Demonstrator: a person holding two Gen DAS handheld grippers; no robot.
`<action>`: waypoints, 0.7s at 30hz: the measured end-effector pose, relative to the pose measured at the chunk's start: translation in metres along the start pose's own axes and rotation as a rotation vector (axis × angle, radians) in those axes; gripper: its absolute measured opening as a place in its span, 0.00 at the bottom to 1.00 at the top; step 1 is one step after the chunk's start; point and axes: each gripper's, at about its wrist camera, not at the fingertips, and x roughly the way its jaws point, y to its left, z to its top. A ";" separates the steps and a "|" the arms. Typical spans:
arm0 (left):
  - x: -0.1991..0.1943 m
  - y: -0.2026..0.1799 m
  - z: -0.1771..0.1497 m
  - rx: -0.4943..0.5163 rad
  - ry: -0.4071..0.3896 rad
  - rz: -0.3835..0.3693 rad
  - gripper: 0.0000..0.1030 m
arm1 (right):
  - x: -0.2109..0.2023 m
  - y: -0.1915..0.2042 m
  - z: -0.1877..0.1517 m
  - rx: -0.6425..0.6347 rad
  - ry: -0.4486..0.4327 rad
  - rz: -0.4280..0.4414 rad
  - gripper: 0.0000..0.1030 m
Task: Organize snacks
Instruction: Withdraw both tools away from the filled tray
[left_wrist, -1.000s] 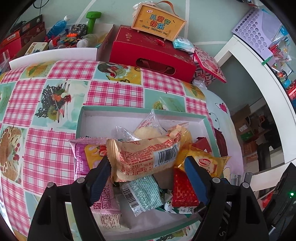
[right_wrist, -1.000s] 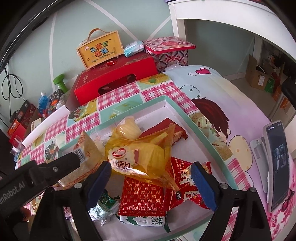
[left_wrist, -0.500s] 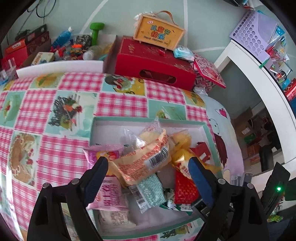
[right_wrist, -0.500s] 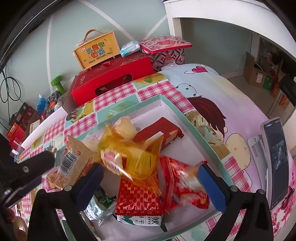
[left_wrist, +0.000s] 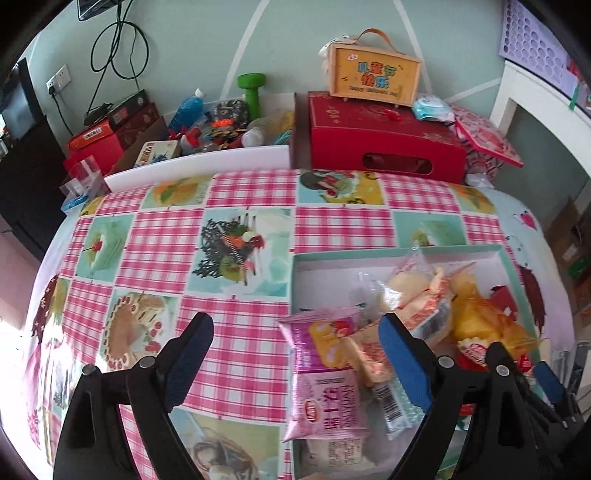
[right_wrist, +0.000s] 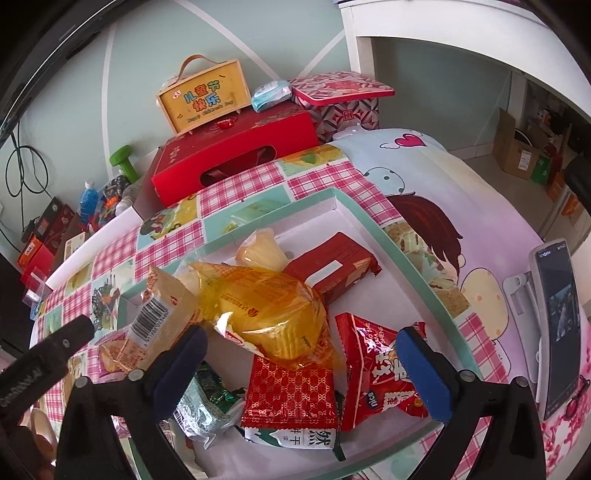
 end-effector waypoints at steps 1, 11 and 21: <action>0.001 0.002 -0.001 0.003 -0.002 0.021 0.88 | 0.000 0.001 0.000 -0.003 -0.001 -0.002 1.00; 0.004 0.016 -0.011 0.002 0.009 0.053 0.88 | -0.005 0.013 -0.003 -0.048 -0.016 -0.003 1.00; 0.002 0.037 -0.028 -0.006 0.023 0.092 0.88 | -0.017 0.031 -0.014 -0.086 -0.036 0.038 1.00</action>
